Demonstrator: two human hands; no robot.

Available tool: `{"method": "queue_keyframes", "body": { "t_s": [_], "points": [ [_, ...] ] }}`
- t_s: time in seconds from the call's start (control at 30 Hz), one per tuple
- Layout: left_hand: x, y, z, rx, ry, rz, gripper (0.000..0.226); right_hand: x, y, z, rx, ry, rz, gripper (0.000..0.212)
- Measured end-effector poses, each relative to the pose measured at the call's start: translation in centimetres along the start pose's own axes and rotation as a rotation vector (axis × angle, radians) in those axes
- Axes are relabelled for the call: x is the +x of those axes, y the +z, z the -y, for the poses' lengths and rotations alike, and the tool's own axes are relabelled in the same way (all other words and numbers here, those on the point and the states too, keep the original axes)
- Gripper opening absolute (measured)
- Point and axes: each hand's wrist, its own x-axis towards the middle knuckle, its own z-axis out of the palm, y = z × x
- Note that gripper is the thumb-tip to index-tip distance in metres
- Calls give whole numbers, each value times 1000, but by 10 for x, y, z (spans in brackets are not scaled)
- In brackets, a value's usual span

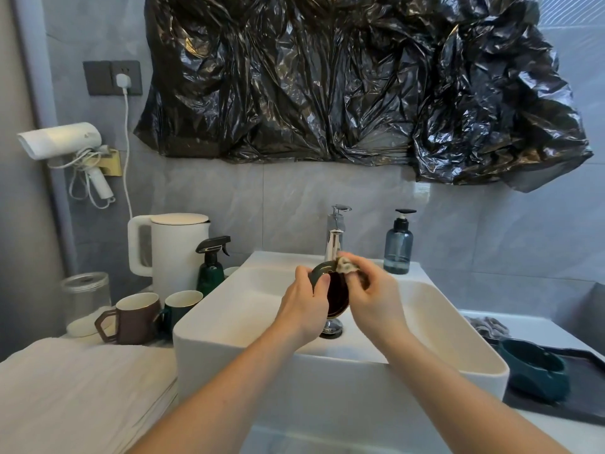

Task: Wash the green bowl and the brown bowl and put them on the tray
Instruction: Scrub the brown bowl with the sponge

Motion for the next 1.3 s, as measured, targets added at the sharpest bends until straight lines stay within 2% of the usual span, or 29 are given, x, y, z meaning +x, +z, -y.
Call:
{"method": "queue_keyframes", "body": {
  "t_s": [0.1, 0.17, 0.27, 0.4, 0.53, 0.67, 0.8, 0.9, 1.03, 1.2, 1.3],
  "points": [
    [1, -4, 0, -39, -24, -32, 30, -1, 6, -2, -37, -68, 175, 34],
    [1, -4, 0, -59, -28, -32, 31, -2, 5, -2, -92, -107, 207, 37],
    [0, -4, -1, -90, -15, -42, 29, -1, 2, -4, -140, -45, 206, 39],
    [-1, -6, -3, -160, 6, -71, 27, 0, 2, -13, -121, 133, 200, 23],
    [-2, -4, -3, -152, -1, -20, 28, 2, 2, -13, -107, 16, 162, 28],
    [-3, -4, -4, -137, 10, 11, 28, 2, 4, -10, -145, -99, 179, 46],
    [-3, -7, -4, -197, 13, -2, 30, 0, 4, -5, -61, 18, 211, 47],
    [-4, -7, -4, -278, 12, -7, 29, 0, 0, -5, -2, 161, 240, 33],
    [-6, -7, -6, -331, 12, 48, 33, -1, -4, -4, -26, 159, 164, 33],
    [-7, -5, -5, -179, 3, 69, 38, 1, -5, -7, -102, 164, 71, 41],
    [-4, -2, -2, -44, 21, 30, 13, 2, -3, -10, -184, 167, 111, 41]
  ]
}}
